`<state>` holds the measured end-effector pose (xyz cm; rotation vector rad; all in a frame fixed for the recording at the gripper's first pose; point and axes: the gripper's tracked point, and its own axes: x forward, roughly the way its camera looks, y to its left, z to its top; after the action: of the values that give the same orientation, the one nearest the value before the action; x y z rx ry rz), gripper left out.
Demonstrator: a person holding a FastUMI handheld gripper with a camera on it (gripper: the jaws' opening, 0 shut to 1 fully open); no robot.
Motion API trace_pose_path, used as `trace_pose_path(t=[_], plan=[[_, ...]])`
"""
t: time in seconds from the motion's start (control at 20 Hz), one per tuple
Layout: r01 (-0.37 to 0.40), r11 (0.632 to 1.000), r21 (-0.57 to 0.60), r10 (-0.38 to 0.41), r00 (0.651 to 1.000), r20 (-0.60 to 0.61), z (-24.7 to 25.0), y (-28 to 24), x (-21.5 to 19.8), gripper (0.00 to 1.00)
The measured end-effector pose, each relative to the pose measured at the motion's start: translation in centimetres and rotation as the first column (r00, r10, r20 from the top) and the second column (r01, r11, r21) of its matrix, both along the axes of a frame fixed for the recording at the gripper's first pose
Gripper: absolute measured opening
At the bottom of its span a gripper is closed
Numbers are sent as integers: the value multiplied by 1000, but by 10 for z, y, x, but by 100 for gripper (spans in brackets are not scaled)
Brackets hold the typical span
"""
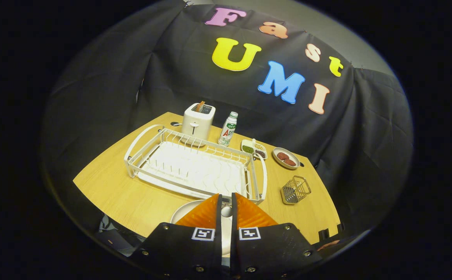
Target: Take the plate from the dish rack, then take the spoon from the basket and place it into the plate.
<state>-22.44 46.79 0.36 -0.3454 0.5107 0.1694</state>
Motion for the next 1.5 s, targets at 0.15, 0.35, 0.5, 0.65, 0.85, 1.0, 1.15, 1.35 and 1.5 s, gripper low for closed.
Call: trace_pose_path(t=[0.15, 0.35, 0.5, 0.65, 0.85, 1.0, 1.15, 1.35, 1.5], plan=[[-21, 1000, 11, 21, 999, -25, -15, 6, 0, 8], [-38, 999, 20, 39, 998, -55, -34, 9, 2, 8], [-57, 998, 30, 59, 995, -76, -49, 11, 6, 8], [-62, 998, 33, 65, 993, -94, -57, 9, 7, 8], [-60, 997, 44, 64, 994, -85, -56, 5, 8, 14], [-50, 998, 46, 54, 995, -84, -56, 2, 8, 17], [-37, 998, 41, 40, 996, -78, -52, -2, 8, 24], [-23, 999, 43, 25, 998, -57, -41, -7, 13, 24], [-14, 999, 47, 15, 1000, -22, -25, -11, 17, 25]])
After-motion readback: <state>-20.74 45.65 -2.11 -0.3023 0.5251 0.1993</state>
